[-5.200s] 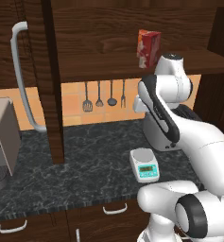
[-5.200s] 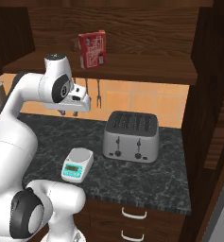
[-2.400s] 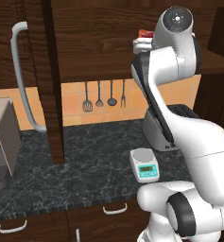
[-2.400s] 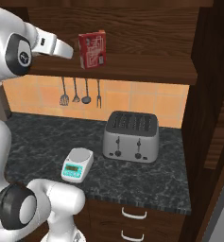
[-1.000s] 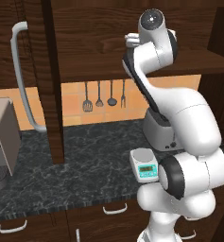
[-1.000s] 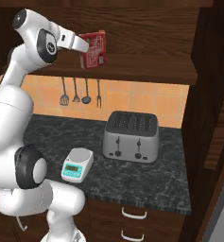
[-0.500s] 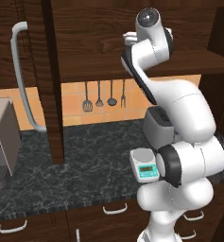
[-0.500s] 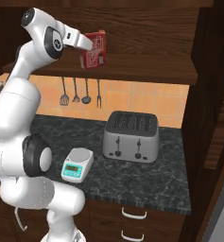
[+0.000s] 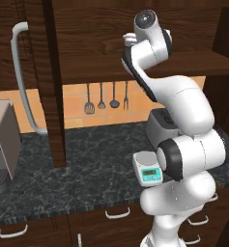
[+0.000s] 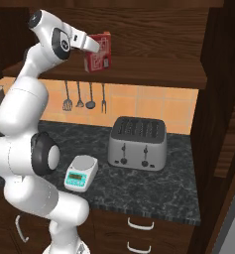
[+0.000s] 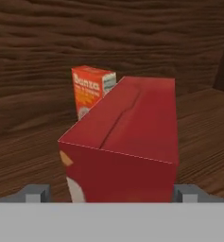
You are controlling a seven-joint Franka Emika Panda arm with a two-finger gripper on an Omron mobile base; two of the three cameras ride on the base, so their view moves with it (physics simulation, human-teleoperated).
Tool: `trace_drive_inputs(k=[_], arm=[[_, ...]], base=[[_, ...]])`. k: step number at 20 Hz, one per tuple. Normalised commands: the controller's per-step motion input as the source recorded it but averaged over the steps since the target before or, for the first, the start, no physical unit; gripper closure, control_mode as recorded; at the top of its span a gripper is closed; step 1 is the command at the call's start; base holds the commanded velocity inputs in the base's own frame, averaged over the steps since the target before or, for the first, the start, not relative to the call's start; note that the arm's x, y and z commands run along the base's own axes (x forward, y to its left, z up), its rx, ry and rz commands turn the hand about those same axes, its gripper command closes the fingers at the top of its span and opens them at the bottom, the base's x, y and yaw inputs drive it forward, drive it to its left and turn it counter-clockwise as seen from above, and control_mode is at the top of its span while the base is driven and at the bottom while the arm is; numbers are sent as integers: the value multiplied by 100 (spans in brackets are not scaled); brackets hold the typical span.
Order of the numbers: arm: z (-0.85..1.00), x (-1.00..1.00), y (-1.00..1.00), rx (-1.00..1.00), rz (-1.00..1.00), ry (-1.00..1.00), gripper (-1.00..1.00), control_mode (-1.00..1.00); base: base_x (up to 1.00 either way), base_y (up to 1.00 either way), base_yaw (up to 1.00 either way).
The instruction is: Pick the cereal and place it on the digital scale for weighing, and close the cabinet.
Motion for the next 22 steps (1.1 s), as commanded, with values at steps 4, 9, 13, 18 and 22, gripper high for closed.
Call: trace_drive_inputs(k=[4,9,13,18,22], arm=[[-17,41,-18,0,0,0,-100,-100],[-10,13,-44,1,0,0,100,-100],[-24,0,-40,1,0,0,100,-100],[-49,-32,-2,0,5,-49,100,-100],[-16,-97,0,0,11,-63,100,-100]], base=[[0,0,0],[0,0,0],[0,0,0],[0,0,0],[0,0,0]])
